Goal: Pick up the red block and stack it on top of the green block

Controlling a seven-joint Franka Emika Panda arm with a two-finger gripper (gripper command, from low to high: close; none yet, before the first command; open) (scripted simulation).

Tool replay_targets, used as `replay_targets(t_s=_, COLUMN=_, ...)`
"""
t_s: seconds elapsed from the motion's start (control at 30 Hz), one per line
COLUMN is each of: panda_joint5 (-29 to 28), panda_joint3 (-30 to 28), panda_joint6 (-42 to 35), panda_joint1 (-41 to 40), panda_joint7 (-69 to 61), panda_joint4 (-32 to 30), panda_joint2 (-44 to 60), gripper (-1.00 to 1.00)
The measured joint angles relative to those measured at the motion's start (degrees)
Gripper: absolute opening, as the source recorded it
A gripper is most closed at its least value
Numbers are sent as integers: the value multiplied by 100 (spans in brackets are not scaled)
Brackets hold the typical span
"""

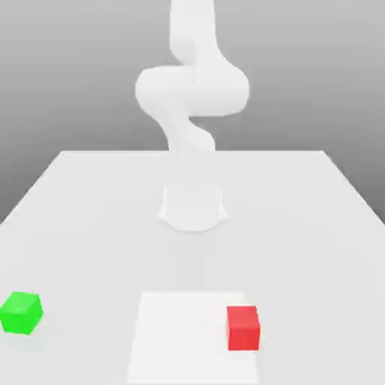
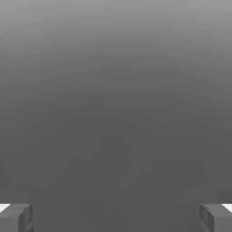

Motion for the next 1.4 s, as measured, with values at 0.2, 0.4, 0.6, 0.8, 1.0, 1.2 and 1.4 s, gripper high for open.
replay_targets(t_s=0.2, panda_joint5=-140, panda_joint3=319, panda_joint6=637, panda_joint1=-50, panda_joint7=333, panda_joint4=-502, panda_joint2=1284, gripper=0)
replay_targets(t_s=0.4, panda_joint5=-271, panda_joint3=560, panda_joint6=1253, panda_joint1=-42, panda_joint7=653, panda_joint4=-988, panda_joint2=2535, gripper=0)
replay_targets(t_s=0.6, panda_joint5=-316, panda_joint3=725, panda_joint6=1874, panda_joint1=72, panda_joint7=910, panda_joint4=-1476, panda_joint2=3778, gripper=0)
replay_targets(t_s=0.8, panda_joint5=-389, panda_joint3=689, panda_joint6=2640, panda_joint1=244, panda_joint7=1117, panda_joint4=-1733, panda_joint2=5006, gripper=0)
replay_targets(t_s=1.0, panda_joint5=-667, panda_joint3=387, panda_joint6=3274, panda_joint1=486, panda_joint7=1328, panda_joint4=-1630, panda_joint2=5771, gripper=-100)
replay_targets(t_s=1.2, panda_joint5=-617, panda_joint3=441, panda_joint6=3164, panda_joint1=446, panda_joint7=1294, panda_joint4=-1651, panda_joint2=5636, gripper=-100)
replay_targets(t_s=1.4, panda_joint5=-161, panda_joint3=527, panda_joint6=2297, panda_joint1=173, panda_joint7=932, panda_joint4=-1747, panda_joint2=4675, gripper=-100)
